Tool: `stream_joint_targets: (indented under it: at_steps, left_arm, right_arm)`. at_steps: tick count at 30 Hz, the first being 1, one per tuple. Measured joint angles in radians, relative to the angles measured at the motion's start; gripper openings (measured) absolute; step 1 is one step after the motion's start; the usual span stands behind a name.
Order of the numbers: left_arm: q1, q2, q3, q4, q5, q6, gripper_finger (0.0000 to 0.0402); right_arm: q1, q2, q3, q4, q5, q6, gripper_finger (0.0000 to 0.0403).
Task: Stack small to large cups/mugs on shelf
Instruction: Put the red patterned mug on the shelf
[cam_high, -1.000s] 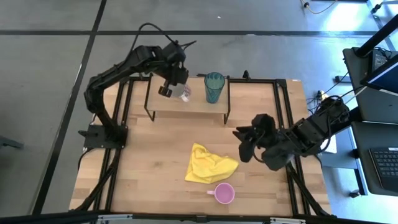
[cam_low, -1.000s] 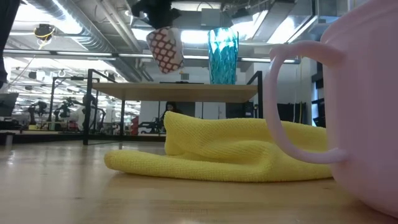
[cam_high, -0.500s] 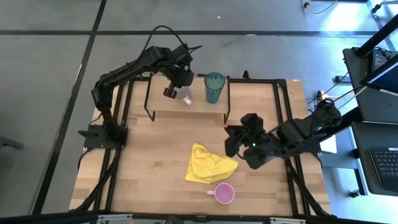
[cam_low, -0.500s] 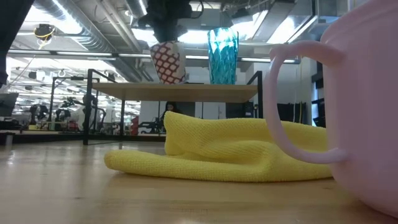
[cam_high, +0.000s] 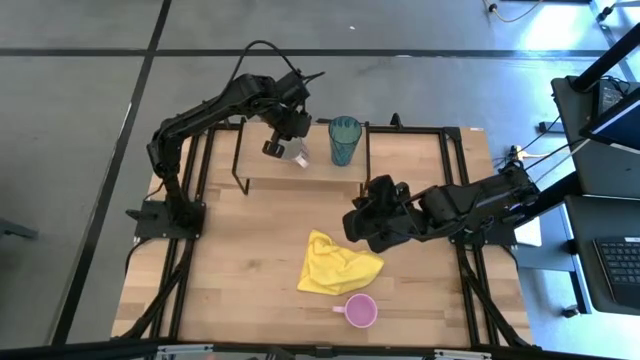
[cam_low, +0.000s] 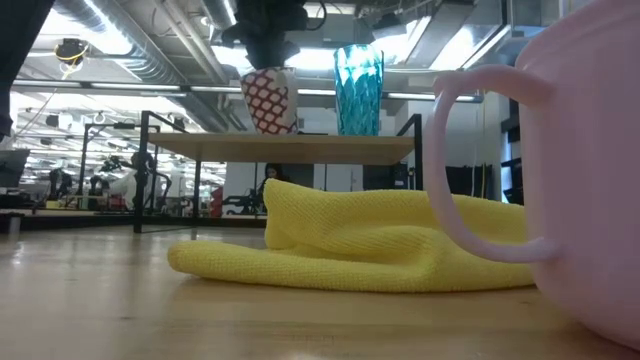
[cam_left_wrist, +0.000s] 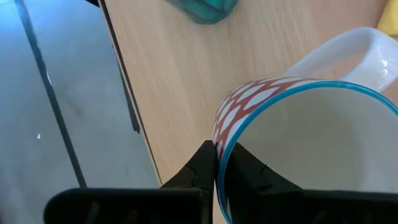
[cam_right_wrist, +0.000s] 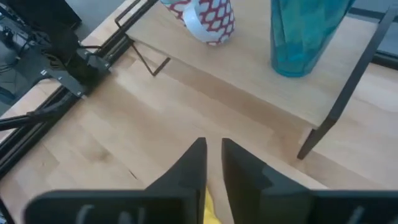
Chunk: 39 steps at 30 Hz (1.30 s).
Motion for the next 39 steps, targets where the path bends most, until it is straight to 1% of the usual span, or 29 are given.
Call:
stream_joint_targets:
  at_steps: [5,11,16,18,21,24,26,28,30,32,34,37,39]
  left_arm:
    - [0.0,0.0,0.0,-0.002,0.004,-0.001,0.0014]
    - [0.0,0.0,0.0,-0.012,-0.02,-0.002,0.0014]
    - [0.0,0.0,0.0,-0.021,-0.026,-0.024,0.0014]
    - [0.0,0.0,0.0,-0.024,-0.026,-0.026,0.0014]
    - [0.0,0.0,0.0,-0.028,-0.025,-0.026,0.0014]
    - [0.0,0.0,0.0,-0.027,-0.016,-0.026,0.0014]
    - [0.0,0.0,0.0,-0.027,-0.015,-0.026,0.0014]
    - [0.0,0.0,0.0,-0.027,-0.014,-0.026,0.0014]
    - [0.0,-0.001,0.0,-0.027,-0.015,-0.026,0.0014]
    - [0.0,-0.001,0.0,-0.027,-0.015,-0.026,0.0014]
    - [0.0,-0.001,0.0,-0.027,-0.014,-0.026,0.0014]
    - [0.0,-0.001,0.0,-0.027,-0.014,-0.027,0.0014]
    - [0.0,-0.001,0.0,-0.03,-0.014,-0.028,0.0014]
  right_arm:
    - [-0.004,0.003,0.0,0.023,0.002,-0.029,0.0009]
    - [-0.004,0.003,0.0,0.022,0.006,-0.028,0.0011]
    - [-0.004,-0.005,0.0,-0.035,0.117,-0.024,0.0004]
    - [-0.007,-0.027,0.002,-0.028,0.145,-0.031,0.0004]
    - [-0.012,-0.074,0.024,0.07,0.171,-0.116,0.0003]
    - [-0.015,-0.138,0.056,0.195,0.199,-0.262,0.0002]
    - [-0.051,-0.189,0.084,0.216,0.197,-0.334,0.0002]
    - [-0.135,-0.242,0.107,0.205,0.141,-0.379,0.0002]
    - [-0.267,-0.286,0.115,0.211,0.038,-0.428,0.0002]
    - [-0.416,-0.311,0.115,0.245,-0.132,-0.484,0.0001]
    - [-0.571,-0.313,0.115,0.29,-0.324,-0.543,0.0001]
    - [-0.797,-0.275,0.115,0.351,-0.599,-0.583,0.0001]
    - [-0.925,-0.23,0.115,0.405,-0.79,-0.596,0.0001]
